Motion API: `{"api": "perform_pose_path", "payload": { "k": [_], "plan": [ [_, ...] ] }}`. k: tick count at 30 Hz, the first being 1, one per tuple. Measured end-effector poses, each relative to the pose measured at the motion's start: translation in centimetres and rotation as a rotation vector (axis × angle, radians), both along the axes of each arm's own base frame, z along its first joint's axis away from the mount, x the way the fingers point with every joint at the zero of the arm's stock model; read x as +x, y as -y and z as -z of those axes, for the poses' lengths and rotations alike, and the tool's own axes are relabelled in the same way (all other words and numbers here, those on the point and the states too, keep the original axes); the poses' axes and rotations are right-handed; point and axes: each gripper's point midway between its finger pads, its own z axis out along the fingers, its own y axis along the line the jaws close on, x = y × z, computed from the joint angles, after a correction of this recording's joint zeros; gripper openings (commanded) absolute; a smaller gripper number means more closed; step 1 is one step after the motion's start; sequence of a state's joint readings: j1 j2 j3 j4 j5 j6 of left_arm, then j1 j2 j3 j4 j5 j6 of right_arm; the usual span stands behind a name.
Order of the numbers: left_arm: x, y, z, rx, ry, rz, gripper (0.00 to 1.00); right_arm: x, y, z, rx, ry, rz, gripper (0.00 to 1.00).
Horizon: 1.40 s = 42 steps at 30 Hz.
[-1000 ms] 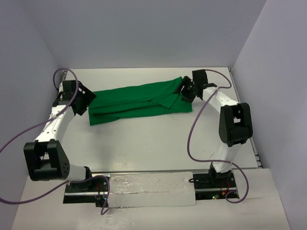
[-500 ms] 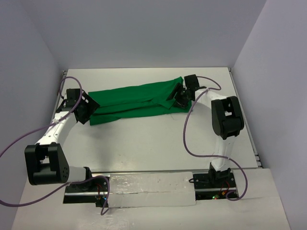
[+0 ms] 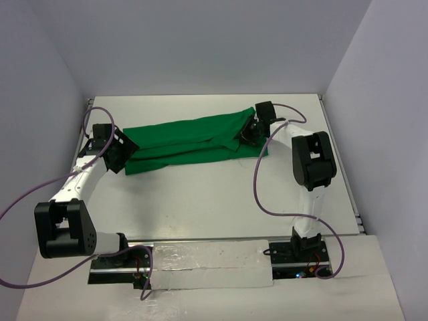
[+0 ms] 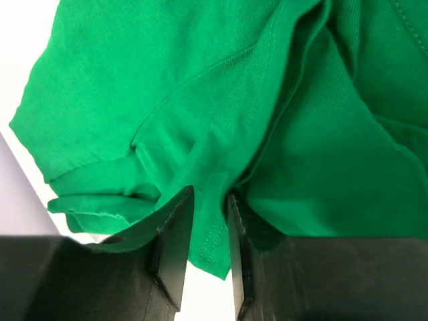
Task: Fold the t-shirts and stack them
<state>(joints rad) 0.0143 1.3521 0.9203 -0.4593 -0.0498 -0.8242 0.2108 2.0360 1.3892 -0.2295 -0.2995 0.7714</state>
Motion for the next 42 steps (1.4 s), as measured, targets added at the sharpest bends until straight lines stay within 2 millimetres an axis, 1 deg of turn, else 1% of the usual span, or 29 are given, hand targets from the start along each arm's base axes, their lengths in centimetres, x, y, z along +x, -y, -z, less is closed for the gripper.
{"api": "perform_pose_path", "payload": {
  "k": [1, 2, 3, 11, 13, 16, 19, 20, 21, 22, 24, 25, 26, 28, 30, 32, 34, 38, 40, 42],
  "plan": [
    [0.0, 0.0, 0.0, 0.0, 0.0, 0.0, 0.87, 0.0, 0.0, 0.0, 0.0, 0.0, 0.0, 0.22],
    [0.0, 0.0, 0.0, 0.0, 0.0, 0.0, 0.87, 0.0, 0.0, 0.0, 0.0, 0.001, -0.001, 0.13],
    [0.0, 0.0, 0.0, 0.0, 0.0, 0.0, 0.87, 0.1, 0.0, -0.1, 0.001, 0.001, -0.001, 0.09],
    [0.0, 0.0, 0.0, 0.002, -0.001, -0.002, 0.87, 0.3, -0.3, -0.3, 0.01, 0.005, 0.005, 0.09],
    [0.0, -0.1, 0.0, 0.004, -0.001, -0.004, 0.87, 0.6, -0.5, -0.7, 0.016, 0.013, 0.007, 0.09],
    [0.0, -0.1, 0.0, 0.006, -0.001, -0.003, 0.87, 1.6, -0.9, -2.0, 0.029, 0.041, 0.011, 0.09],
    [0.0, -0.1, 0.1, 0.009, -0.007, 0.0, 0.87, 3.6, -1.8, -3.6, 0.051, 0.088, 0.017, 0.09],
    [0.1, -0.1, 0.1, 0.01, -0.01, 0.002, 0.87, 4.2, -2.1, -3.9, 0.06, 0.1, 0.019, 0.12],
    [0.2, -0.1, 0.2, 0.011, -0.013, 0.004, 0.87, 4.8, -2.5, -4.2, 0.069, 0.11, 0.022, 0.19],
    [0.3, -0.2, 0.2, 0.012, -0.015, 0.005, 0.87, 5.4, -2.9, -4.3, 0.078, 0.118, 0.025, 0.27],
    [0.5, -0.2, 0.4, 0.015, -0.023, 0.009, 0.87, 6.6, -3.7, -4.0, 0.096, 0.128, 0.032, 0.5],
    [0.6, -0.2, 0.6, 0.015, -0.028, 0.01, 0.87, 7.1, -4.0, -3.6, 0.106, 0.125, 0.036, 0.57],
    [0.6, -0.2, 0.7, 0.015, -0.033, 0.011, 0.87, 7.4, -4.3, -3.3, 0.113, 0.123, 0.037, 0.6],
    [0.5, -0.2, 1.0, 0.017, -0.042, 0.014, 0.87, 7.8, -4.8, -2.3, 0.125, 0.107, 0.041, 0.62],
    [0.4, -0.2, 1.1, 0.019, -0.049, 0.016, 0.87, 7.8, -5.0, -1.3, 0.127, 0.09, 0.041, 0.63],
    [0.4, -0.2, 1.1, 0.02, -0.05, 0.017, 0.87, 7.7, -5.0, -0.9, 0.125, 0.078, 0.044, 0.63],
    [0.4, -0.2, 1.1, 0.021, -0.051, 0.019, 0.87, 7.7, -5.0, -1.1, 0.122, 0.08, 0.042, 0.63],
    [0.4, -0.2, 1.1, 0.021, -0.051, 0.02, 0.87, 7.9, -4.8, -2.6, 0.111, 0.113, 0.042, 0.64],
    [0.4, -0.2, 1.1, 0.021, -0.051, 0.02, 0.87, 8.0, -4.5, -4.1, 0.103, 0.14, 0.046, 0.64],
    [0.4, -0.2, 1.1, 0.021, -0.051, 0.02, 0.87, 8.1, -4.3, -6.4, 0.095, 0.179, 0.046, 0.64]
  ]
}}
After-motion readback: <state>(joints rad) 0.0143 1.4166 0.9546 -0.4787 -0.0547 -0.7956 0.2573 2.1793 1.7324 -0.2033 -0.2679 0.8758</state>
